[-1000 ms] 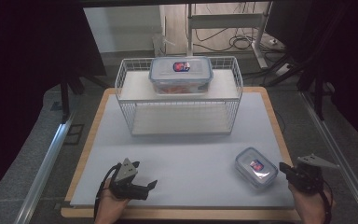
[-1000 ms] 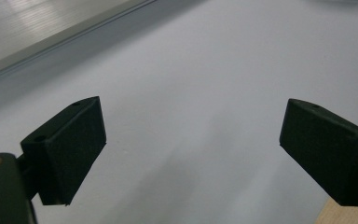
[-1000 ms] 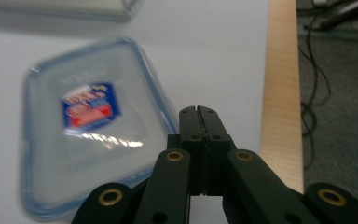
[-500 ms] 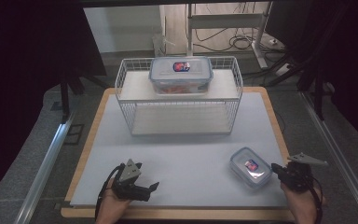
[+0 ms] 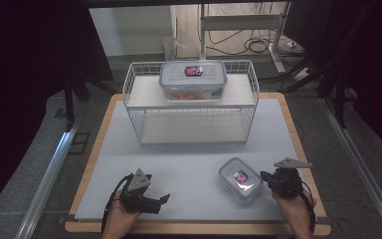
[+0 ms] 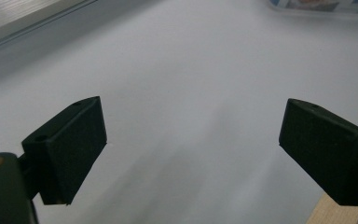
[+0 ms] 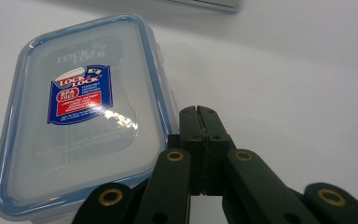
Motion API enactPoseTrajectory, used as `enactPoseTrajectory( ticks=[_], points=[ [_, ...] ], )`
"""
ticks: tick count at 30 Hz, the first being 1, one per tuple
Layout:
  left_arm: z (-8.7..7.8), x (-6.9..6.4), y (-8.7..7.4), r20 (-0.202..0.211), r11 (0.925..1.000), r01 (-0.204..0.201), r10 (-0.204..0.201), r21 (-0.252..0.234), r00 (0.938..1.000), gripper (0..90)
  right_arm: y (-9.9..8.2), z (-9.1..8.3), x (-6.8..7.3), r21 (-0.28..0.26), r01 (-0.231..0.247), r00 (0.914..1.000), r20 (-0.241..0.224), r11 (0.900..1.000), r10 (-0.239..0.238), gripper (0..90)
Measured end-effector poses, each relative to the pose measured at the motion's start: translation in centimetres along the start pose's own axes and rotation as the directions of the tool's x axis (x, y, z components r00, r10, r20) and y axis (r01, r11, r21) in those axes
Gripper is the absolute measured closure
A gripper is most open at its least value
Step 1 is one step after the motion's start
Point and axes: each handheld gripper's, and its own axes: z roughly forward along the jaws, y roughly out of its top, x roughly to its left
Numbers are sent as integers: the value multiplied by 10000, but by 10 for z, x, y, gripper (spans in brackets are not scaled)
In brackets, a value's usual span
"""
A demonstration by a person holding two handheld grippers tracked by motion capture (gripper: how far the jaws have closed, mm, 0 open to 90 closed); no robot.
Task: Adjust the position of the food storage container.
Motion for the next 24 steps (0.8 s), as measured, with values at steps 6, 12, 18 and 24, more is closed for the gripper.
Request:
enactPoseTrajectory(
  ticks=[6, 12, 18, 24],
  points=[
    [0, 3, 1, 128, 9994, 334, -334, -30, 9994, 73, 11, 16, 21, 48, 406, 9978, -528, 9992, -403, 898],
    [0, 6, 3, 294, 9973, 728, -724, -103, 9969, 72, 21, 33, 42, 59, 664, 9920, -1077, 9978, -654, 899],
    [-1, 7, 4, 233, 9974, 725, -724, -36, 9971, 82, 31, 48, 59, -9, 1052, 9817, -1595, 9945, -1040, 897],
    [3, 12, 15, 16, 9979, 569, -569, -314, 9984, 381, 24, 32, 49, -106, 983, 9851, -1405, 9951, -988, 897]
  ],
)
